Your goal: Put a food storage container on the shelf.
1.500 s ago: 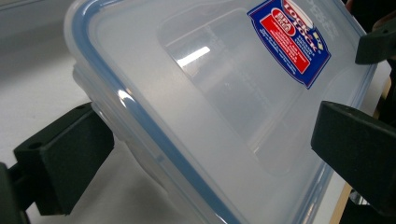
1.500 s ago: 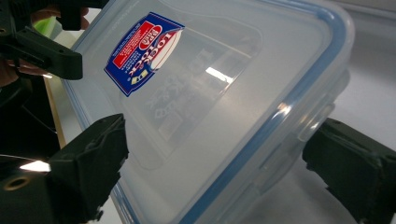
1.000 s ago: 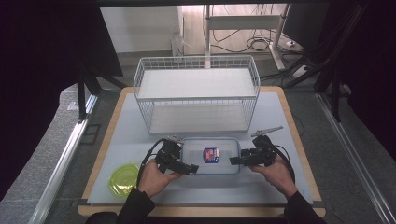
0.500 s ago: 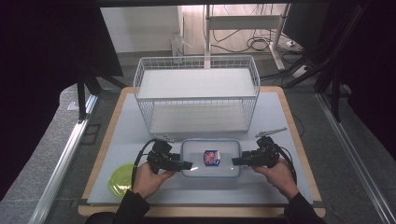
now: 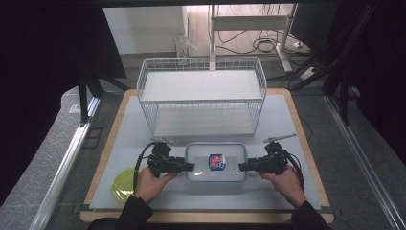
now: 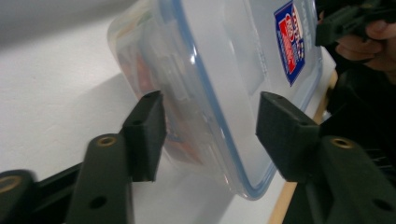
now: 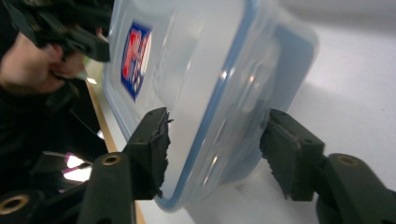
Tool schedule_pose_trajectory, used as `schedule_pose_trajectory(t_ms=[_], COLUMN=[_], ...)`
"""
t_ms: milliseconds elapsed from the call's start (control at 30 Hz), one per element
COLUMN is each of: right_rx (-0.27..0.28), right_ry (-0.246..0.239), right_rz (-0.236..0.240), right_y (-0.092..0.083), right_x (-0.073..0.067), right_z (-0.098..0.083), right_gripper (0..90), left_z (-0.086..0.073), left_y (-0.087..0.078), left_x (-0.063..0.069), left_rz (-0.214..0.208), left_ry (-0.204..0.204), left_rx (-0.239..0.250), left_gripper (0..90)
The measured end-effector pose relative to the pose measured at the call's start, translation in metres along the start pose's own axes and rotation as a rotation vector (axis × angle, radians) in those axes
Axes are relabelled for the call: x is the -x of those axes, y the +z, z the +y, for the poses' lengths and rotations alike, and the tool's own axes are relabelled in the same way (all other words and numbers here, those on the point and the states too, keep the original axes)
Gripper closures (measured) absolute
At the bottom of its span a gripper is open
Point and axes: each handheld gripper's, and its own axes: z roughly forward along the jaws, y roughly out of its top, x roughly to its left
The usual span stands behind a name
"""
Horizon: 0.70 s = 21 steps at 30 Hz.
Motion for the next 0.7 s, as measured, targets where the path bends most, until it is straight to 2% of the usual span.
schedule_pose_trajectory(t_ms=[267,333,433,500,600,700], right_rx=[0.004,0.006,0.014,0.049,0.059,0.074], right_ry=[0.01,0.028,0.041,0.044,0.047,0.058], right_rz=[0.021,0.021,0.001,-0.021,-0.036,-0.05], right_y=[0.001,0.002,0.002,-0.001,-0.002,-0.002], right_x=[0.004,0.004,0.0,-0.003,-0.006,-0.009], right_z=[0.001,0.0,0.0,-0.001,-0.001,-0.003], right_gripper=[40.4,40.2,41.2,47.1,47.4,47.6], left_z=[-0.001,-0.002,-0.002,-0.002,-0.001,-0.002], left_y=[0.0,0.0,0.0,0.0,0.0,-0.001], left_x=[0.001,0.001,0.002,0.002,0.004,0.005], left_rz=[0.001,-0.003,0.001,0.003,0.013,0.017], left_ry=[0.013,-0.001,-0.009,-0.015,-0.019,-0.036], left_rx=[0.0,0.012,0.016,0.02,0.014,0.029], left_gripper=[45.2,45.5,45.5,45.8,46.4,47.9])
